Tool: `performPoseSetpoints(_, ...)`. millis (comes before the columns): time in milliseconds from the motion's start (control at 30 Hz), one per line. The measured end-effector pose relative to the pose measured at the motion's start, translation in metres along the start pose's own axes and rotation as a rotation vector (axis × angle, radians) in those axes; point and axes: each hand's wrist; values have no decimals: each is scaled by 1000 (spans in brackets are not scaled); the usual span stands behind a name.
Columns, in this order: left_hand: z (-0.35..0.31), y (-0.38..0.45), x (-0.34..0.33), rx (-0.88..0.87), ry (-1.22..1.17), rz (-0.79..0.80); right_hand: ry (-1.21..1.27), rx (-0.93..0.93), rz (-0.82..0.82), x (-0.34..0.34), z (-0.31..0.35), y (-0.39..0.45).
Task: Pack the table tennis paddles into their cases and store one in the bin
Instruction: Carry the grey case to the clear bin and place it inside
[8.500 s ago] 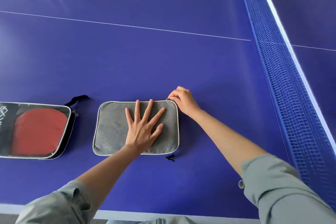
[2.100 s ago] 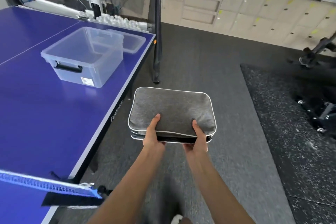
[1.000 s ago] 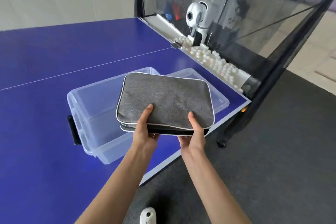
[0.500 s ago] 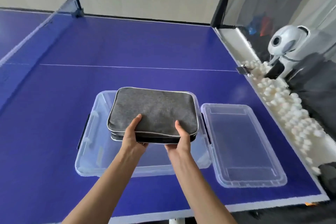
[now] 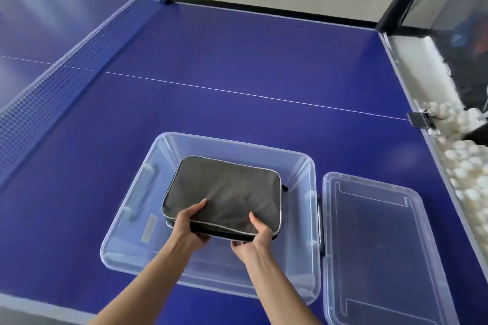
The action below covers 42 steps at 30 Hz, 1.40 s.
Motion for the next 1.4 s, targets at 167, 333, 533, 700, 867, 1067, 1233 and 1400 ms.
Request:
performPoseSetpoints(167,-3,14,-3,29,-14,24,-1,-2,-25,3,-3,18)
performPoseSetpoints(333,3,24,-6,48,29,12,-115,-3,-42,1,-3,21)
performPoseSetpoints(533,3,24,-8,20,123,-312,-283,3,-144,1,-2,21)
performPoseSetpoints(700,-2,17,-2,-169,333,-595,-687,539,-211,0,6,17)
performPoseSetpoints(867,-17,6,9,-949,1604,-743,-1650,1050,262,-4,10,13)
performPoseSetpoints(1067,-27,22,17,-1122,2398,-688,-2453,1132,585,14,11,34)
performPoseSetpoints(1233,-28,22,19,-1279,2370,-697,-2394,1267,545,13,12,38)
performPoseSetpoints(1400,-28,28,16,-1164,2369,-637,-2374,1200,638,12,14,42)
Point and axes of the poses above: each hand's wrist, its own y-axis towards the middle knuckle, its own x-axis out of the back of the hand, z = x × y, and after that the axes turned 15 degrees about x, right-handed
